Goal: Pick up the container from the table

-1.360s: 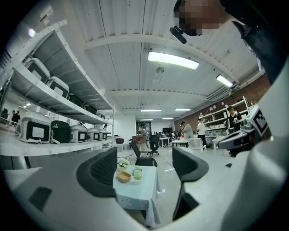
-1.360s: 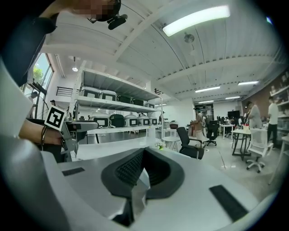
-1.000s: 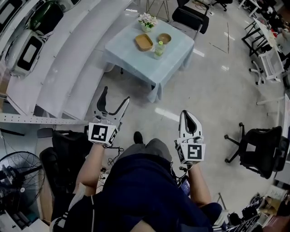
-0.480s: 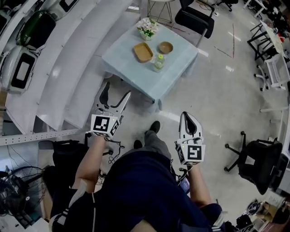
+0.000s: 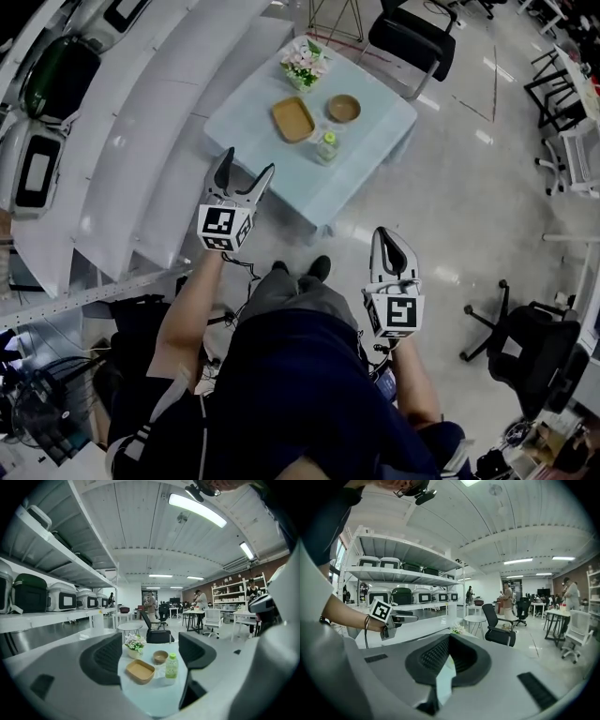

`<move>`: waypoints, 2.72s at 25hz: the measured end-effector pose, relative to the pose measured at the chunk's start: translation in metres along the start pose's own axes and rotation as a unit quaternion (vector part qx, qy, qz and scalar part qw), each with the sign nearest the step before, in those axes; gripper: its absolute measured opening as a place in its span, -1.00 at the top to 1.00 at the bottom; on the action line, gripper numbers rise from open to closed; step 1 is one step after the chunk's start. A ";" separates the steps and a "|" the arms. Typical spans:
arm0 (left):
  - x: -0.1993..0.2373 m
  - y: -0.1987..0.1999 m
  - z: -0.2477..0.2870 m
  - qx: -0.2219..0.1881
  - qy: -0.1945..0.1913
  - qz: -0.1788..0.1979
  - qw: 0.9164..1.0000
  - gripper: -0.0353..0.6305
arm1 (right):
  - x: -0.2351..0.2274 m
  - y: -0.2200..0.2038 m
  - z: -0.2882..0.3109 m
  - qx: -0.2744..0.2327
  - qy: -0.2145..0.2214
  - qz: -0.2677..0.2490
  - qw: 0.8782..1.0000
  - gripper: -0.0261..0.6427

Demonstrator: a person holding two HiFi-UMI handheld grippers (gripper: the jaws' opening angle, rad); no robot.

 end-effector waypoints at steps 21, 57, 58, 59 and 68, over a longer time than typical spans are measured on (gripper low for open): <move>0.106 -0.096 0.235 0.119 -0.090 0.034 0.988 -0.20 | -0.006 0.008 0.123 0.052 -0.063 0.040 0.996 0.92; 0.145 -0.218 0.367 0.310 -0.192 0.071 0.929 0.31 | -0.026 -0.030 0.179 0.139 -0.082 0.065 0.985 0.92; 0.144 -0.218 0.369 0.312 -0.193 0.073 0.927 0.34 | -0.027 -0.031 0.179 0.141 -0.082 0.065 0.984 0.92; 0.144 -0.219 0.371 0.315 -0.195 0.075 0.926 0.35 | -0.027 -0.031 0.180 0.141 -0.083 0.066 0.984 0.92; 0.144 -0.226 0.376 0.331 -0.196 0.079 0.920 0.52 | -0.028 -0.028 0.184 0.135 -0.084 0.072 0.985 0.92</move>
Point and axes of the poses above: the fingertips, and each gripper's own axes: z forward along the fingers, x to its left, y out of its top, the point moved 6 cm from there along -z, backward along the fingers, and after that the axes turned 6 degrees about x, right-handed, at the moved point
